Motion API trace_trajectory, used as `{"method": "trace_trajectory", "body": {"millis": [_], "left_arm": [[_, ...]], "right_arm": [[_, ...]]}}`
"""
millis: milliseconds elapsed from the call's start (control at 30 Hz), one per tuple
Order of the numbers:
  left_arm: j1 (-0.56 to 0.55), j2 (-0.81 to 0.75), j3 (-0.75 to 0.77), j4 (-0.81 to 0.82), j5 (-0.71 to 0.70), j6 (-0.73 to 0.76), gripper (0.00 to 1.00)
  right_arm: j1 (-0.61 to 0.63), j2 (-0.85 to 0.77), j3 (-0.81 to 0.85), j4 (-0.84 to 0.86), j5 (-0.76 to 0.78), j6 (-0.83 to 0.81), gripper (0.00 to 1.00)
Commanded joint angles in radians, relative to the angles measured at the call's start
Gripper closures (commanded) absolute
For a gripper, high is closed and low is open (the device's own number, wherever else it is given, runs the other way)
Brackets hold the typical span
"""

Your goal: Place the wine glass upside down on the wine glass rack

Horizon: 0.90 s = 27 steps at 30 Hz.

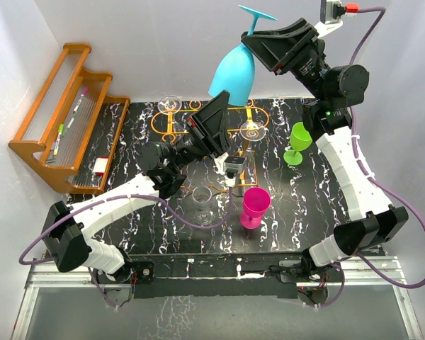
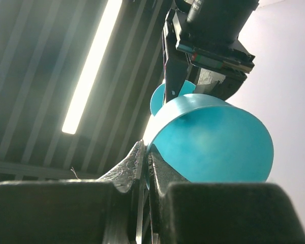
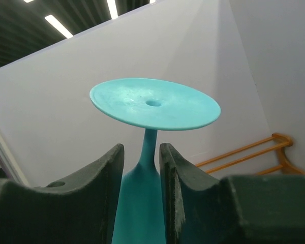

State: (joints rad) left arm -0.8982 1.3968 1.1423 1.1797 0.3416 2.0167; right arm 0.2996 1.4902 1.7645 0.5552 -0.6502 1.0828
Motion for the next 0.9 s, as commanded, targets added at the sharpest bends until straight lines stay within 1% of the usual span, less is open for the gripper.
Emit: {"method": "trace_trajectory", "body": {"millis": [0, 67, 233, 367, 500, 533, 567, 667, 700, 733, 767, 867], "left_arm": [[-0.008, -0.014, -0.007, 0.066, 0.007, 0.008, 1.00], [-0.009, -0.013, -0.002, 0.067, 0.003, 0.007, 1.00], [-0.008, -0.006, 0.008, 0.074, -0.003, 0.007, 1.00], [-0.009, -0.004, 0.009, 0.079, -0.012, 0.007, 1.00], [-0.008, 0.028, 0.043, 0.119, -0.074, 0.007, 1.00], [-0.008, 0.034, 0.053, 0.120, -0.100, 0.007, 0.98], [-0.009, 0.038, 0.062, 0.114, -0.126, 0.007, 0.92], [-0.008, 0.038, 0.064, 0.086, -0.185, 0.013, 0.43], [-0.008, 0.032, 0.056, 0.074, -0.198, 0.022, 0.30], [-0.008, 0.025, 0.047, 0.060, -0.213, 0.035, 0.23], [-0.008, 0.017, 0.041, 0.049, -0.226, 0.039, 0.17], [-0.013, -0.018, 0.024, -0.008, -0.270, 0.041, 0.12]], "right_arm": [[-0.002, -0.019, -0.012, 0.057, 0.014, 0.024, 0.62], [-0.002, -0.017, -0.011, 0.058, 0.011, 0.028, 0.65], [-0.002, -0.015, -0.015, 0.060, 0.009, 0.031, 0.81], [-0.002, -0.020, -0.031, 0.059, 0.004, 0.031, 0.91], [-0.002, -0.045, -0.090, 0.083, -0.038, 0.021, 0.92], [-0.002, -0.054, -0.115, 0.098, -0.048, 0.020, 0.92], [-0.005, -0.066, -0.141, 0.112, -0.050, 0.019, 0.92], [-0.036, -0.086, -0.171, 0.118, -0.057, 0.022, 0.92], [-0.052, -0.091, -0.168, 0.118, -0.056, 0.024, 0.92], [-0.074, -0.099, -0.159, 0.116, -0.052, 0.028, 0.92], [-0.098, -0.103, -0.149, 0.116, -0.052, 0.038, 0.92], [-0.205, -0.100, -0.120, 0.159, -0.062, 0.104, 0.92]]}}
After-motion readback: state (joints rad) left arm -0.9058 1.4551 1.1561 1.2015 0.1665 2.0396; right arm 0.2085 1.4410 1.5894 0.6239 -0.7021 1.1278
